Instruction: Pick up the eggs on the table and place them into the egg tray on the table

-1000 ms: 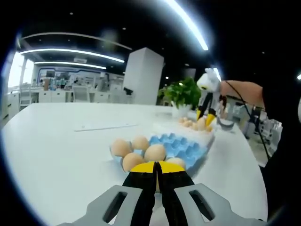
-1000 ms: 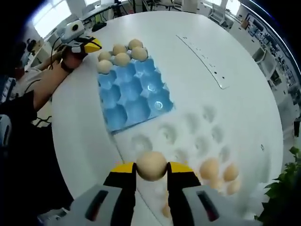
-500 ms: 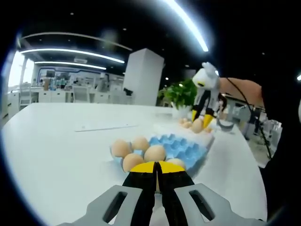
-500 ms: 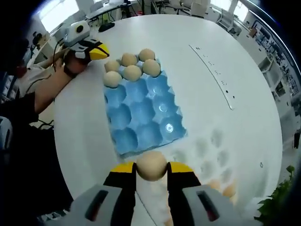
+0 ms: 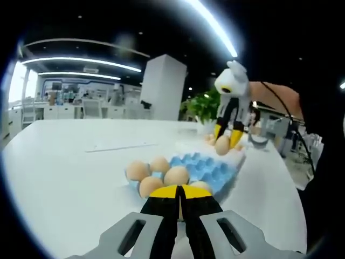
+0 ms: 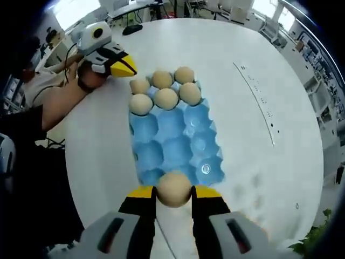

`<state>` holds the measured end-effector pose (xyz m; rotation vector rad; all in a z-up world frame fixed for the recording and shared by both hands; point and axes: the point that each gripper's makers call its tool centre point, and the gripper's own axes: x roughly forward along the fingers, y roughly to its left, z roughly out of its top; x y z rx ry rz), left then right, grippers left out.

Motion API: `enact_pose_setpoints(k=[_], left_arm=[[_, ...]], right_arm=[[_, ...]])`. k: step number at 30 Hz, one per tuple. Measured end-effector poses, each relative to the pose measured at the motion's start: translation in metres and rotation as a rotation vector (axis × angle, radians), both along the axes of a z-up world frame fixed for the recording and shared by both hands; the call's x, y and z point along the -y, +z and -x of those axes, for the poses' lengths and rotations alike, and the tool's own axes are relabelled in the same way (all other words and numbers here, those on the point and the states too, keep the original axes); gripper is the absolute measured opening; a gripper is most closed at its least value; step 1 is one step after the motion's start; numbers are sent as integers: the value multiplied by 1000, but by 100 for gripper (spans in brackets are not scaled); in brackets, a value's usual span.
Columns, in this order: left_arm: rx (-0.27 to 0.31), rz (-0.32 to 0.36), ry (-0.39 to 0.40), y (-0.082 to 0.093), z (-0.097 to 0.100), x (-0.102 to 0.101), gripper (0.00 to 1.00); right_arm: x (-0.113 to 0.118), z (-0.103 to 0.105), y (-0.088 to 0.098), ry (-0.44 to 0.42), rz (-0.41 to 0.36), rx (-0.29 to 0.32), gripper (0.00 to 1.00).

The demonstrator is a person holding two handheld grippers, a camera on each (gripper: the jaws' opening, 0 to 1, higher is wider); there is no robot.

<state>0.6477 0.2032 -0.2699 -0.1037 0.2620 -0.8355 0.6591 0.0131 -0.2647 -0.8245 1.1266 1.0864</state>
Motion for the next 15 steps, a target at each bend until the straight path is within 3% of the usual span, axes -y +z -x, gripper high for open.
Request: enact_pose_setpoints(k=[15], left_arm=[[-1, 38, -12, 9, 6, -4, 0]], right_arm=[[-49, 11, -5, 88, -7, -8, 26]])
